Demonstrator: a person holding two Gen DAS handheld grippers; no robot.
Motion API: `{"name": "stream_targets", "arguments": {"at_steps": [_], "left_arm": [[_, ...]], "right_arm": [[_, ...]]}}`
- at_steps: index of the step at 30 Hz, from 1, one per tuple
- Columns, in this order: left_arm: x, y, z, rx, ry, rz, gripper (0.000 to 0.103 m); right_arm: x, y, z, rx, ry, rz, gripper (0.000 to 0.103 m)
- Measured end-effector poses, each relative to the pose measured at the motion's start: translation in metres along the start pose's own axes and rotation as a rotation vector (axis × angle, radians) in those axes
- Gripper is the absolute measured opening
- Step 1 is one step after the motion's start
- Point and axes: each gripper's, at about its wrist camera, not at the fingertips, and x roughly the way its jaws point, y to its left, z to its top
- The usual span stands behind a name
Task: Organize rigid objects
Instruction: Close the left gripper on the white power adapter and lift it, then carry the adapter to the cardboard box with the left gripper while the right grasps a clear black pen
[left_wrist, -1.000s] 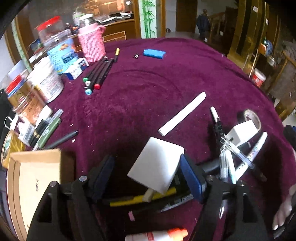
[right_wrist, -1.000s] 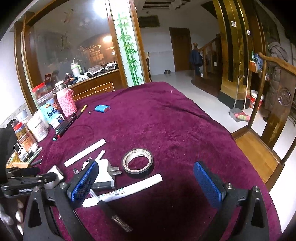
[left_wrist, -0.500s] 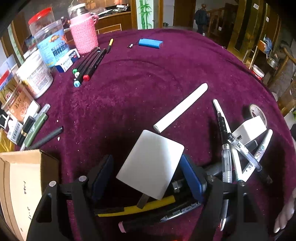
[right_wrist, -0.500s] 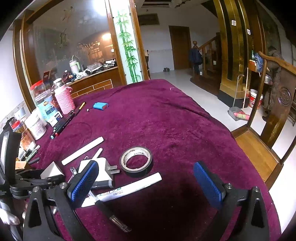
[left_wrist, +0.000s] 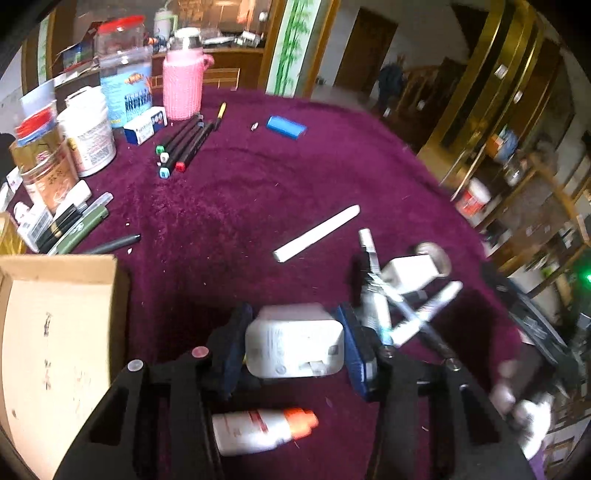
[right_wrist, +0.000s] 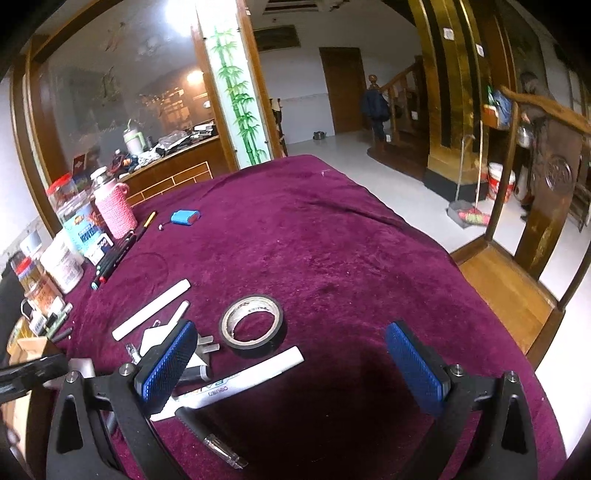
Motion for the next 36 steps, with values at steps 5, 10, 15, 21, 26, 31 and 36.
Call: {"name": "stream_targets", "arguments": {"at_steps": [5, 10, 15, 21, 26, 31, 36], "left_arm": [[-0.044, 0.006, -0.019, -0.029, -0.076, -0.059, 0.045], [-0.090, 0.017, -0.038, -0.036, -0.163, -0.082, 0.045], [-0.124, 0.035, -0.059, -0.048, -0.217, -0.097, 0.045], [-0.153, 0.057, -0.086, -0.050, -0.263, -0.038, 0.045], [-0.166, 0.075, -0.100, -0.063, -0.281, -0.021, 0.045], [-0.173, 0.091, -0.108, -0.076, -0.298, -0.025, 0.045], [-0.173, 0.100, -0.111, -0.093, -0.297, -0.030, 0.045]], "right_arm": [[-0.003, 0.001, -0.001, 0.025, 0.075, 0.132, 0.102], [-0.018, 0.037, -0.003, -0.160, 0.119, 0.177, 0.102], [-0.015, 0.076, -0.007, -0.320, 0.164, 0.172, 0.094], [0.001, 0.107, -0.014, -0.338, 0.256, 0.238, 0.072], [0.018, 0.111, -0.010, -0.350, 0.300, 0.170, 0.054], [0.029, 0.116, -0.019, -0.445, 0.343, 0.142, 0.043], [0.046, 0.119, -0.031, -0.481, 0.376, 0.118, 0.020]]}}
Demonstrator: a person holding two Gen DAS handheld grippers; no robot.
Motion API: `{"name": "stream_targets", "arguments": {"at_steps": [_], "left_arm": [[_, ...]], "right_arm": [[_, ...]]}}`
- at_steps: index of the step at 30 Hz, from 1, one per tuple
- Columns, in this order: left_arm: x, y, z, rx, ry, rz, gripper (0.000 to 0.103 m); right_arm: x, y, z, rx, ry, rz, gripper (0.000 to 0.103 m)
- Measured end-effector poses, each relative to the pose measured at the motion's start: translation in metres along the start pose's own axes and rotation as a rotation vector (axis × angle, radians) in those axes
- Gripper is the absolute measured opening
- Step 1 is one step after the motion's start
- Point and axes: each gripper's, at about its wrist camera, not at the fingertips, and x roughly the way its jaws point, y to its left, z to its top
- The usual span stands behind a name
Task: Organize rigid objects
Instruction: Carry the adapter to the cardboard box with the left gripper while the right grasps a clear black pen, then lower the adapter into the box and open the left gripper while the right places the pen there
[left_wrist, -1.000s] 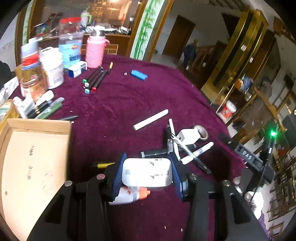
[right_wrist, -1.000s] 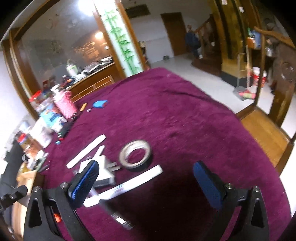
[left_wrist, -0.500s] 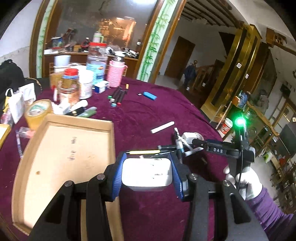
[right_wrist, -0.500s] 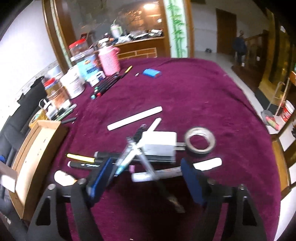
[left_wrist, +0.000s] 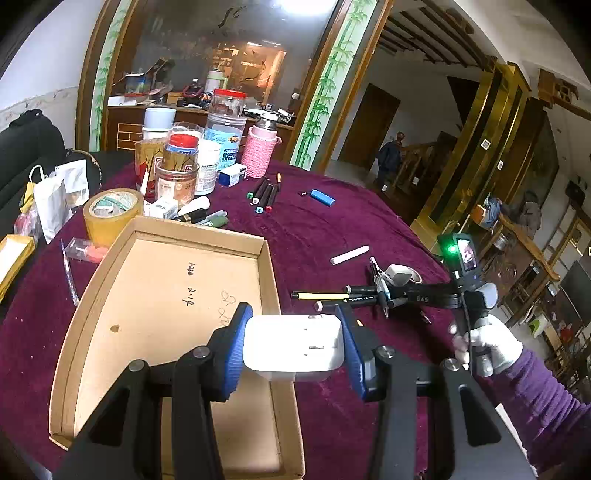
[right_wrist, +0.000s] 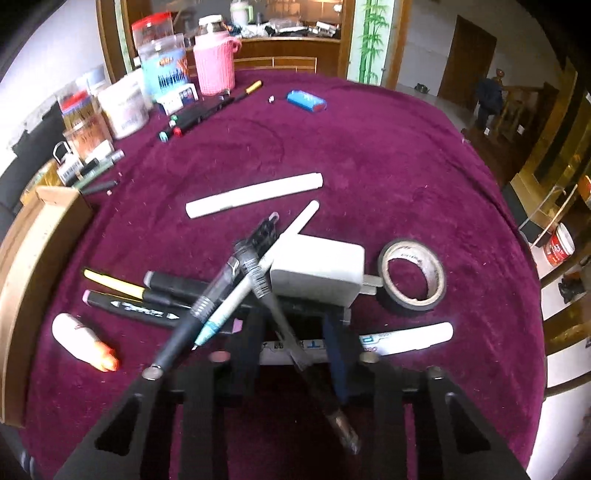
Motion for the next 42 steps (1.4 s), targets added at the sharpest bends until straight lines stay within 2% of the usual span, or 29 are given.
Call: {"name": "stream_targets", "arguments": {"at_steps": [7, 11, 17, 21, 24, 28, 32, 35, 42], "left_arm": [[-0.006, 0.009, -0.002, -0.022, -0.005, 0.013, 0.045], [-0.007, 0.016, 0.000, -0.042, 0.004, 0.012, 0.045], [-0.006, 0.027, 0.006, -0.047, 0.028, 0.058, 0.045], [-0.006, 0.038, 0.012, -0.044, 0.045, 0.088, 0.045], [-0.002, 0.045, 0.019, -0.027, 0.056, 0.127, 0.045], [0.004, 0.056, 0.027, -0.033, 0.077, 0.147, 0.045], [0.018, 0.064, 0.034, -0.030, 0.102, 0.204, 0.045], [0.035, 0.071, 0.040, -0.037, 0.132, 0.223, 0.045], [0.091, 0.092, 0.053, -0.072, 0.224, 0.225, 0.045]], "right_arm": [[-0.030, -0.009, -0.010, 0.101, -0.058, 0.114, 0.009], [-0.057, -0.007, -0.012, 0.142, -0.086, 0.248, 0.009], [-0.081, 0.030, 0.000, 0.127, -0.095, 0.445, 0.009], [-0.090, 0.072, 0.012, 0.103, -0.072, 0.583, 0.009], [-0.088, 0.104, 0.020, 0.083, -0.043, 0.645, 0.010], [-0.077, 0.149, 0.031, 0.054, -0.003, 0.673, 0.010], [-0.059, 0.176, 0.040, 0.066, 0.042, 0.690, 0.010], [-0.041, 0.198, 0.053, 0.071, 0.058, 0.653, 0.010], [-0.001, 0.213, 0.067, 0.115, 0.114, 0.595, 0.010]]}}
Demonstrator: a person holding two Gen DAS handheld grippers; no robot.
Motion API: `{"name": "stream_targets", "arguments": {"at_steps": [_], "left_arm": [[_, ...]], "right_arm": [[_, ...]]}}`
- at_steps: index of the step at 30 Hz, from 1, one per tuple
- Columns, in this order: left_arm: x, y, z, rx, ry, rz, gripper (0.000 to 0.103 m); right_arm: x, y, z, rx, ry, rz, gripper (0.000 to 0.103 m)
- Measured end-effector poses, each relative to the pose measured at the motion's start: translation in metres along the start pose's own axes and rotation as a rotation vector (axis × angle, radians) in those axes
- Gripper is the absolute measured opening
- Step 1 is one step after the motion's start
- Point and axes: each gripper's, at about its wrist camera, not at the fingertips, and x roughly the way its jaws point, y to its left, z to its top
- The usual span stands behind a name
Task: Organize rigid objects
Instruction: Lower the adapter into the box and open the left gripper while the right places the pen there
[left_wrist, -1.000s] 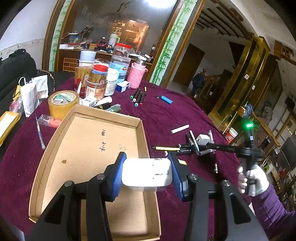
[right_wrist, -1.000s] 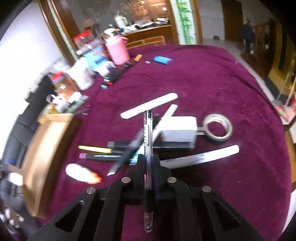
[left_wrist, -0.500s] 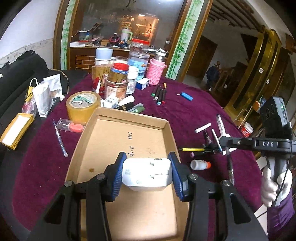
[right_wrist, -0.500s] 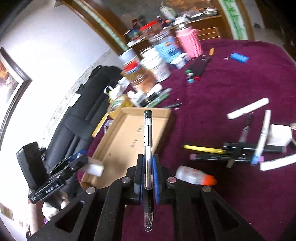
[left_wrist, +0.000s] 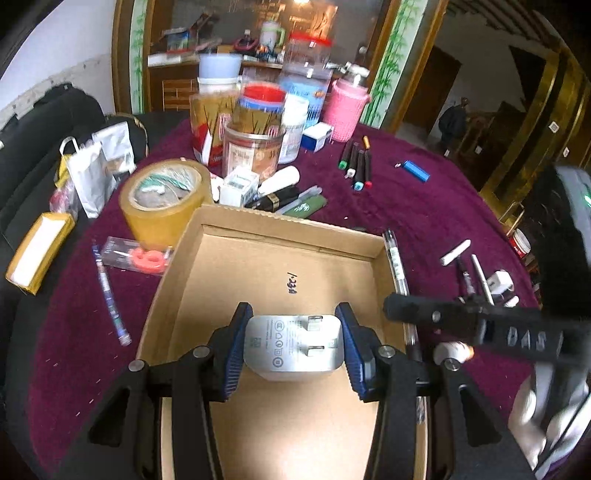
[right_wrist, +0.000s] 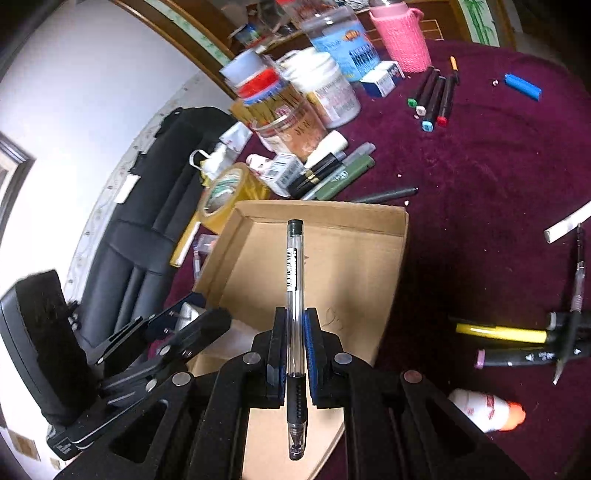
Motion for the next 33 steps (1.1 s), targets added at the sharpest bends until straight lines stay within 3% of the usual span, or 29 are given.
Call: {"name": "stream_targets", "arguments": {"at_steps": [4, 13, 21, 25, 33], "left_arm": [[0.030, 0.008, 0.010, -0.040, 0.060, -0.040, 0.045], [0.046, -0.008, 0.028, -0.008, 0.075, -0.042, 0.046], [0.067, -0.001, 0.040, -0.060, 0.136, -0.072, 0.067], [0.069, -0.003, 0.046, -0.074, 0.137, -0.073, 0.069], [0.047, -0.007, 0.037, -0.077, 0.053, -0.096, 0.074]], "right_arm": [[0.014, -0.007, 0.005, 0.024, 0.011, -0.037, 0.010], [0.024, -0.015, 0.011, 0.039, 0.016, -0.123, 0.011], [0.015, -0.022, 0.014, 0.038, -0.026, -0.152, 0.011], [0.001, -0.012, 0.011, -0.018, -0.073, -0.150, 0.031], [-0.028, -0.008, -0.003, -0.072, -0.157, -0.155, 0.041]]}}
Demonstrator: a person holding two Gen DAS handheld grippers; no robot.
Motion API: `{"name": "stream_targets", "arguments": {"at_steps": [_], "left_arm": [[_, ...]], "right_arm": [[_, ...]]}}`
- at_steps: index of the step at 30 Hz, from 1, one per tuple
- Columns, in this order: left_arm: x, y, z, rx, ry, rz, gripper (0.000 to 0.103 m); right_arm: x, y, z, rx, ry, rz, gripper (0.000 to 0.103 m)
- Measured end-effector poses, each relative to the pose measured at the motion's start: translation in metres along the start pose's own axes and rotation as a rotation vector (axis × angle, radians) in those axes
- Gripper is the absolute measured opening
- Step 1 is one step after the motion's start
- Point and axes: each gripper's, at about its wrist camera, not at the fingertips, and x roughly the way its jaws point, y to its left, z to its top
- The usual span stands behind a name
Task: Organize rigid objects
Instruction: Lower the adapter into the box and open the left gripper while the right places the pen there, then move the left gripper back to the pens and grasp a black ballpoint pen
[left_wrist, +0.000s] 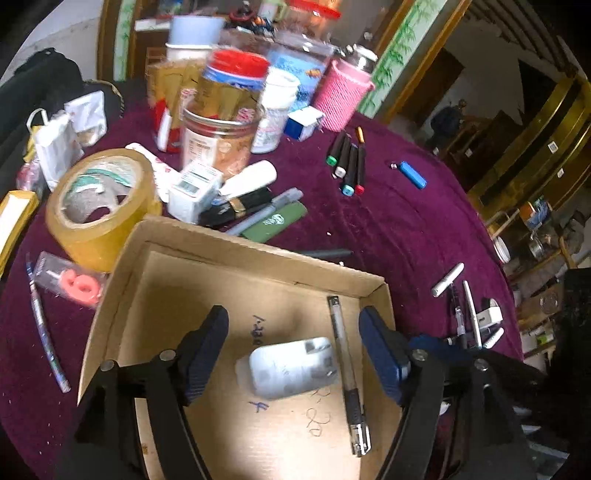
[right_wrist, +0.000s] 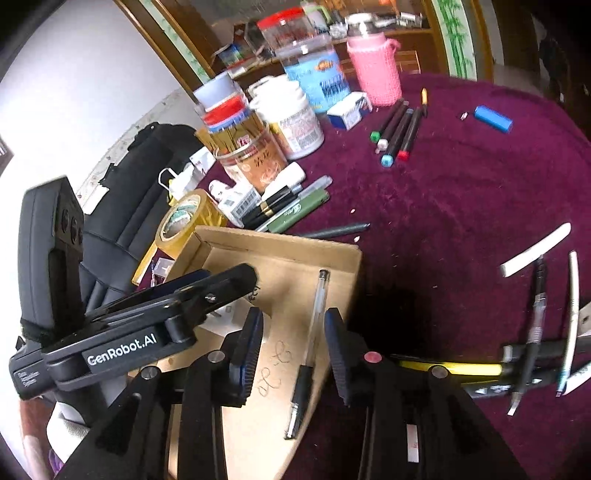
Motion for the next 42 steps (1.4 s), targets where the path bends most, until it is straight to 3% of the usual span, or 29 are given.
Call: {"name": "stream_targets", "arguments": {"at_steps": [4, 10, 14, 18, 25, 27, 32, 42], "left_arm": [[-0.001, 0.013, -0.017, -0.070, -0.031, -0.016, 0.075], [0.003, 0.031, -0.035, -0.197, -0.032, -0.079, 0.084], [-0.004, 0.030, -0.041, -0.190, -0.057, -0.047, 0.084], [-0.012, 0.028, -0.049, -0.189, -0.080, -0.060, 0.084], [-0.054, 0.012, -0.046, -0.132, -0.254, -0.081, 0.084], [-0.069, 0.000, -0.047, -0.102, -0.296, -0.049, 0.084], [-0.111, -0.045, -0.062, 0.032, -0.404, 0.161, 0.085], [-0.138, -0.098, -0.104, 0.177, -0.455, 0.391, 0.087]], "right_arm": [[-0.017, -0.008, -0.007, -0.012, -0.055, -0.019, 0.050], [-0.033, -0.023, -0.015, 0.013, -0.085, -0.030, 0.051], [-0.040, -0.036, -0.021, 0.047, -0.095, -0.035, 0.051], [-0.047, -0.047, -0.029, 0.077, -0.100, -0.030, 0.051], [-0.068, -0.056, -0.041, 0.088, -0.143, -0.031, 0.051], [-0.076, -0.056, -0.044, 0.078, -0.165, -0.041, 0.052], [-0.094, -0.049, -0.057, 0.050, -0.217, -0.062, 0.062], [-0.116, -0.041, -0.086, -0.032, -0.264, -0.121, 0.072]]}}
